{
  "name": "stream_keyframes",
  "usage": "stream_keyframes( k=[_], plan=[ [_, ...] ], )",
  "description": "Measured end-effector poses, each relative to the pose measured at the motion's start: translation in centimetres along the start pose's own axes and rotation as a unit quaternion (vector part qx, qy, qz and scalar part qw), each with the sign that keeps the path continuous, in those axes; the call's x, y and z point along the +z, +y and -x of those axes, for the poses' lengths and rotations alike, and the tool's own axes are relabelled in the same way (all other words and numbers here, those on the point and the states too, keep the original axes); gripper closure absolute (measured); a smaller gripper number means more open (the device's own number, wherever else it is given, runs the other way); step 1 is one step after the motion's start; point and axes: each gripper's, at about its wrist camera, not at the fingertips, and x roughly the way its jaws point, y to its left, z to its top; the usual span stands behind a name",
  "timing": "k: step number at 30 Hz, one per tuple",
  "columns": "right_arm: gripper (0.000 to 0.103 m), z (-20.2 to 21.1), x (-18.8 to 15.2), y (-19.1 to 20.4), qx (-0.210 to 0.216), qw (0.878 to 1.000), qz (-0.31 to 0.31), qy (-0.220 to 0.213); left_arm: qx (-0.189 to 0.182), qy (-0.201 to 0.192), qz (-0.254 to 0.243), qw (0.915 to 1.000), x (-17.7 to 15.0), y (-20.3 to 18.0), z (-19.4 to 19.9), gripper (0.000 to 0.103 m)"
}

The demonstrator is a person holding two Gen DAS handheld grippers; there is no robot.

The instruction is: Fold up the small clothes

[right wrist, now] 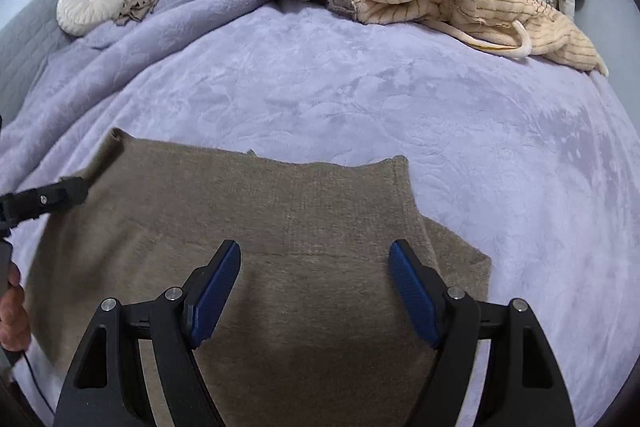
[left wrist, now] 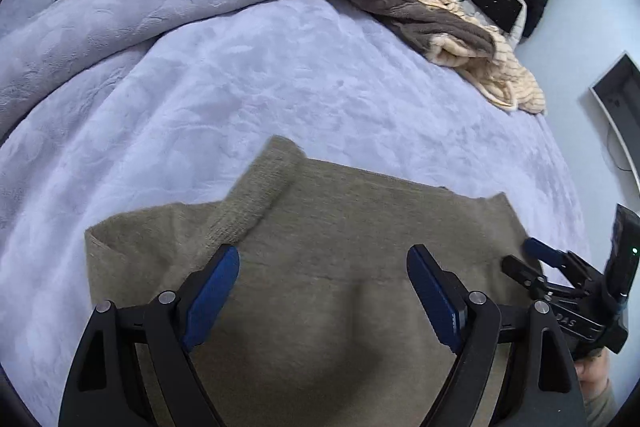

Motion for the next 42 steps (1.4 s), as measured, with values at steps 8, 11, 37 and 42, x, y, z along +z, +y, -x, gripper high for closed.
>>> stream_keyframes(
  k=[8,11,37,42],
  plan=[
    [0.023,-1.2,-1.4,-5.7,0.001,0.996,-0.087,0.022,-0.104,0.003,0.123,0.987,1.3,6.9,0.6,0.017],
    [0.023,0.5,-1.7,-5.0,-0.012,0.996,-0.085,0.008,-0.095,-0.008,0.104,0.99,-0.3,5.7,3.0,0.016],
    [0.023,8.0,-12.0,-0.3,-0.021,0.999,-0.045,-0.01,0.092,0.015,-0.044,0.9947,-14.4,-0.4,6.5,0.016],
    [0.015,5.5,-14.0,-1.4,-0.029,0.995,-0.074,0.053,0.076,0.02,-0.006,0.9969,-16.3,1.2,7.6,0.016]
  ],
)
